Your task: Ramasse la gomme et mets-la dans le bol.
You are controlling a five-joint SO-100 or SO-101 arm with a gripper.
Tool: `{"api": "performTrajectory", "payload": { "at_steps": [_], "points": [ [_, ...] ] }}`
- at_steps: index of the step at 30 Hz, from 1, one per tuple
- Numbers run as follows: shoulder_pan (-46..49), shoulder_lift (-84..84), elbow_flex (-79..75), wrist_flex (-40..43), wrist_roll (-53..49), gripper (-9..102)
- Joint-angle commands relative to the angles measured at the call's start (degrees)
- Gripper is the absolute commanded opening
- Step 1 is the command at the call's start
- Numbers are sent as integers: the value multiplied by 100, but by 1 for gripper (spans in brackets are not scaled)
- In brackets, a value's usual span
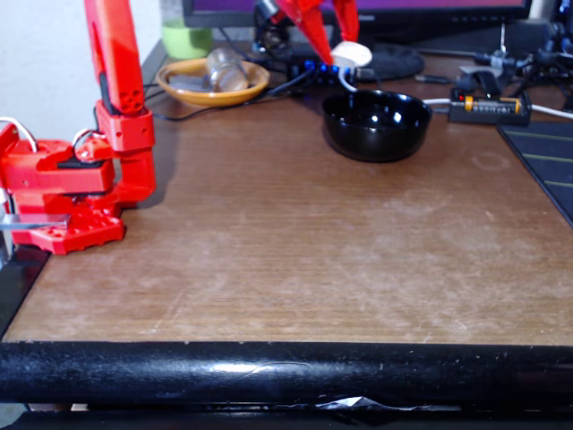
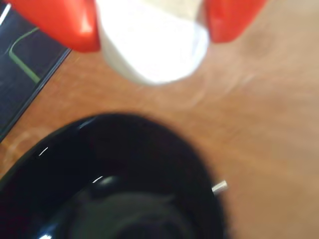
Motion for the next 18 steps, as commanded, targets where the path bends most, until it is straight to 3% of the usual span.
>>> {"api": "performTrajectory", "payload": {
  "at_steps": [1, 7, 14, 18],
  "points": [
    [-105, -422, -1046, -229, 105, -6],
    [-343, -1512, -2303, -141, 193, -6],
    [-598, -4412, -7005, 1433, 141, -6],
    [-650, -4605, -7031, 1424, 211, -6]
  ]
}}
